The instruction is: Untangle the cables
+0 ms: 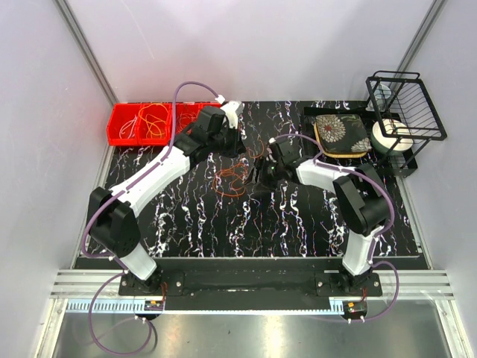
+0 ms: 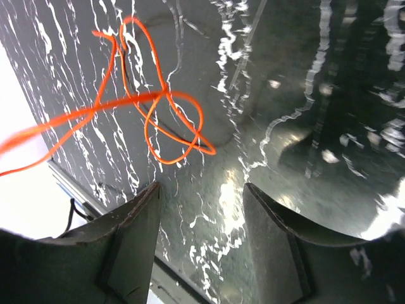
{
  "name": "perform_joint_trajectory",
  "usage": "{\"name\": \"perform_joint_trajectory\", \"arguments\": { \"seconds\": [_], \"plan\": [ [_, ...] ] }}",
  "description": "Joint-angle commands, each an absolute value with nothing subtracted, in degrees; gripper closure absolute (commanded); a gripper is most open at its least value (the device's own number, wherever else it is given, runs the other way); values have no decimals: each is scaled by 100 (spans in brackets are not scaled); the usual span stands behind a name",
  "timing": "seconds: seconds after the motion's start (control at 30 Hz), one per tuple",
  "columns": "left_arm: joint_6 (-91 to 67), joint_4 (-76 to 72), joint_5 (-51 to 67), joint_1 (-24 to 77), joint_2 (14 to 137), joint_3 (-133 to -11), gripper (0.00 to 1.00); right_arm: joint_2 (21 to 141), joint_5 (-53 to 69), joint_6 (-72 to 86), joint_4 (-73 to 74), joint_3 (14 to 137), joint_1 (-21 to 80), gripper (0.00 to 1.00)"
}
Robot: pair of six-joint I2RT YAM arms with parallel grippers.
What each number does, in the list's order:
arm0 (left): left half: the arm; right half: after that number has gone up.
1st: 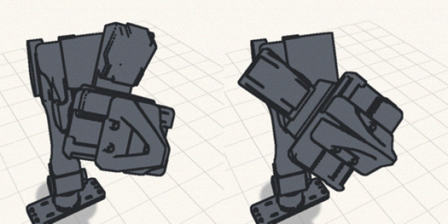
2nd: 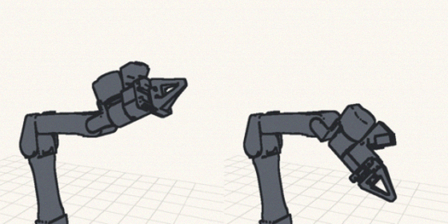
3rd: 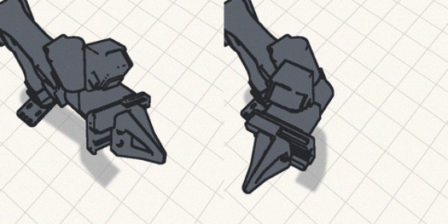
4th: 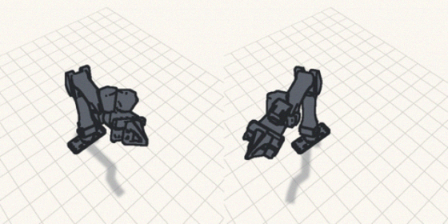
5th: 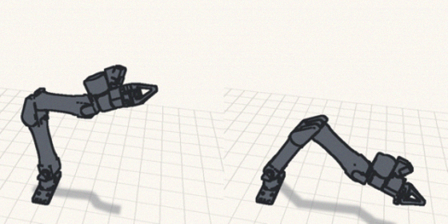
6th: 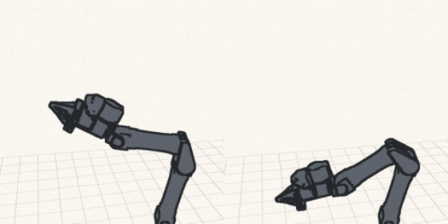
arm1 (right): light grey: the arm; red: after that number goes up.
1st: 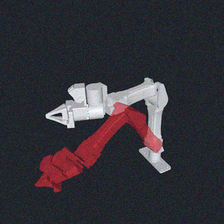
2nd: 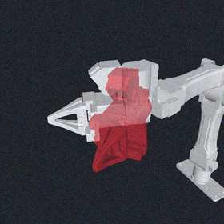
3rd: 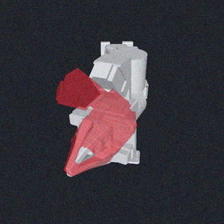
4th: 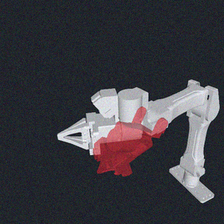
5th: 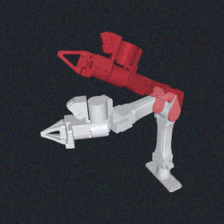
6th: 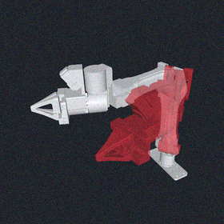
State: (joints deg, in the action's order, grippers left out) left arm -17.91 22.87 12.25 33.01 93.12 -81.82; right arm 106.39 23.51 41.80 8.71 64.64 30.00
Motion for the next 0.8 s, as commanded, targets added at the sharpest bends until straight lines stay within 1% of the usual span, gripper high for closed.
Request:
{"name": "perform_joint_trajectory", "arguments": {
  "seconds": [0.0, 0.17, 0.43, 0.57, 0.77],
  "plan": [
    [-1854, 2013, 1398, 3305, 9325, -8385, 100, 10740, 2681, 4061, 44, 6355, 3287, 39],
    [-1872, 2021, 1424, 3296, 9308, -8367, 100, 10898, 2619, 4025, -395, 6319, 3393, 39],
    [-1898, 2048, 1468, 3270, 9185, -8350, 100, 10960, 2373, 3815, -580, 6249, 3384, 40],
    [-1916, 2039, 1476, 3269, 9149, -8323, 100, 11056, 2584, 3674, -791, 6135, 3454, 40],
    [-1934, 2021, 1494, 3252, 9079, -8323, 100, 11189, 2540, 3630, -914, 6038, 3498, 41]
  ]
}}
